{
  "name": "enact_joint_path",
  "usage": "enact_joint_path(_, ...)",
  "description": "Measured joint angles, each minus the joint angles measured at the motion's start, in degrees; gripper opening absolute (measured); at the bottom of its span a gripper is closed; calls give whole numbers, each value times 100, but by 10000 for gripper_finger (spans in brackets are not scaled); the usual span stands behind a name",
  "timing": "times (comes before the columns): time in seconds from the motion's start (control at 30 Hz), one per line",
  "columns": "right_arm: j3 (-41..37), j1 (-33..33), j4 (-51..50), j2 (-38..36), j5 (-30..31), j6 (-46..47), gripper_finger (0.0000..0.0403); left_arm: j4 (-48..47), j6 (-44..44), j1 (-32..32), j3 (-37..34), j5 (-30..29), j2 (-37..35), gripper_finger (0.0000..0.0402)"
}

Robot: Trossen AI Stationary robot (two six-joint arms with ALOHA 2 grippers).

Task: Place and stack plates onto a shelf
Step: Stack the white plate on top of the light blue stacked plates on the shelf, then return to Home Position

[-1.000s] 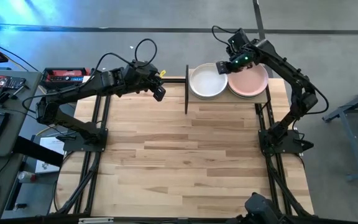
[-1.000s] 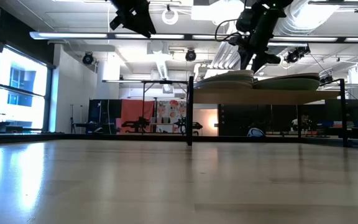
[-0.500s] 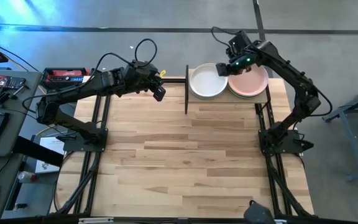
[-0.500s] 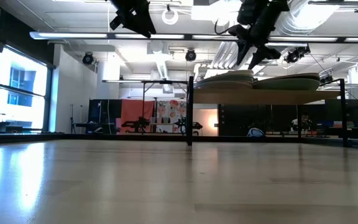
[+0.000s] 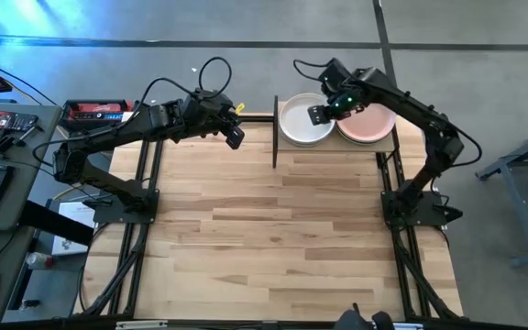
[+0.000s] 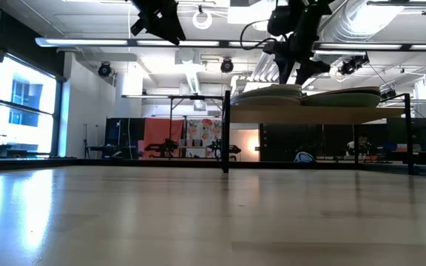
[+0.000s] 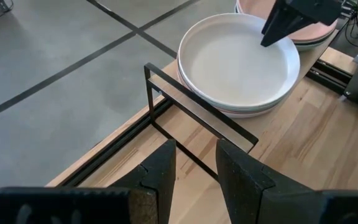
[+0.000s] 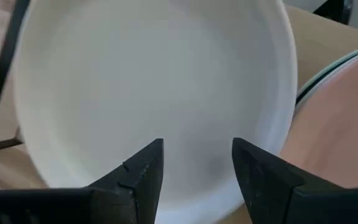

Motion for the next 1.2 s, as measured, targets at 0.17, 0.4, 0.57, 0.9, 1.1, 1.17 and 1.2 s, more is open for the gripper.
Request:
enact_joint_path(0.17, 0, -4, -2, 109, 35, 0, 181, 0, 0, 2, 0, -2, 0, 102)
enact_joint_path(0.4, 0, -4, 0, 179, 45, -3, 181, 2, 0, 1, 0, -2, 0, 102)
enact_joint_path(0.57, 0, -37, -20, 179, 97, -54, 181, 2, 0, 0, 0, -2, 0, 102)
enact_joint_path(0.9, 161, 15, -8, 179, -73, -175, 181, 2, 0, 1, 0, -2, 0, 102)
enact_joint_path(1.1, 738, 67, -109, 175, -832, -652, 181, 2, 0, 1, 0, -2, 0, 102)
enact_joint_path(1.17, 989, 136, -161, 176, -987, -815, 181, 2, 0, 1, 0, -2, 0, 102)
enact_joint_path(1.2, 1116, 183, -211, 177, -1022, -848, 181, 2, 0, 2, 0, -2, 0, 102)
